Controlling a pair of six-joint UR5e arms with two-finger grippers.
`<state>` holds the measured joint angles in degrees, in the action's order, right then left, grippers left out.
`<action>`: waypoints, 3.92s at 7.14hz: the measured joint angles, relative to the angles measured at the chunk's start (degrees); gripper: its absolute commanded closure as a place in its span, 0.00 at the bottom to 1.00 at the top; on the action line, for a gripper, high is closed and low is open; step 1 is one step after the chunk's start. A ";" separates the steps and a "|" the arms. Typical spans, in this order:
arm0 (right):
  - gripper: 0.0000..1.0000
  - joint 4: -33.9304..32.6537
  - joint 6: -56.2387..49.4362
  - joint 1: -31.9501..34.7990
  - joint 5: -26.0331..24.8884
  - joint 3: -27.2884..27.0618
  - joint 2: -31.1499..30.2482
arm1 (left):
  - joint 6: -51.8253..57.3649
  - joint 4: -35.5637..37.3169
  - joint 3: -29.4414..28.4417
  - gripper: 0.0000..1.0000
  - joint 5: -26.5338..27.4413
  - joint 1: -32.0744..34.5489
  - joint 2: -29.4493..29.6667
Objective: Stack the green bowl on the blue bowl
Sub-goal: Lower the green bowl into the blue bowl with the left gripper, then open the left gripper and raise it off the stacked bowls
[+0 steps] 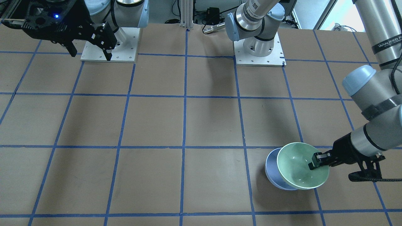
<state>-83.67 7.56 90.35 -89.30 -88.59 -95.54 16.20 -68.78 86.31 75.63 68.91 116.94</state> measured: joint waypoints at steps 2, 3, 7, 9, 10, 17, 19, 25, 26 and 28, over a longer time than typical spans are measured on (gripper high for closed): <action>0.00 0.02 0.00 0.00 0.00 -0.01 0.00 | 0.13 0.15 -0.62 1.00 0.16 0.30 1.16; 0.00 0.04 0.00 0.00 0.00 -0.03 0.00 | 0.17 -0.09 -0.43 1.00 0.20 0.32 1.32; 0.00 0.02 0.00 0.00 0.00 0.00 0.00 | 0.30 -0.31 1.62 1.00 0.44 0.34 1.23; 0.00 0.04 0.00 0.00 0.00 -0.03 0.00 | 0.32 -0.42 2.06 0.01 0.50 0.33 1.19; 0.00 0.03 0.00 0.00 0.00 -0.03 0.00 | 0.34 -0.44 2.14 0.00 0.52 0.29 1.16; 0.00 0.03 0.00 0.00 0.00 -0.06 0.00 | 0.28 -6.60 1.54 0.00 7.18 1.61 -5.33; 0.00 0.02 0.00 0.00 0.00 -0.03 0.00 | -0.04 -8.54 1.43 0.00 12.52 6.72 -10.23; 0.00 0.03 0.00 0.00 0.00 0.00 0.00 | -6.58 -16.35 1.28 0.00 15.09 17.83 -20.73; 0.00 0.03 0.00 0.00 0.00 0.00 0.00 | -6.73 -17.01 1.25 0.00 15.08 18.45 -21.46; 0.00 0.03 0.00 0.00 0.00 0.00 0.00 | -6.82 -18.31 1.14 0.00 15.08 19.19 -22.67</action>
<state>-83.65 7.56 90.35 -89.30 -88.59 -95.54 9.39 -87.09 87.45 90.70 88.11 94.28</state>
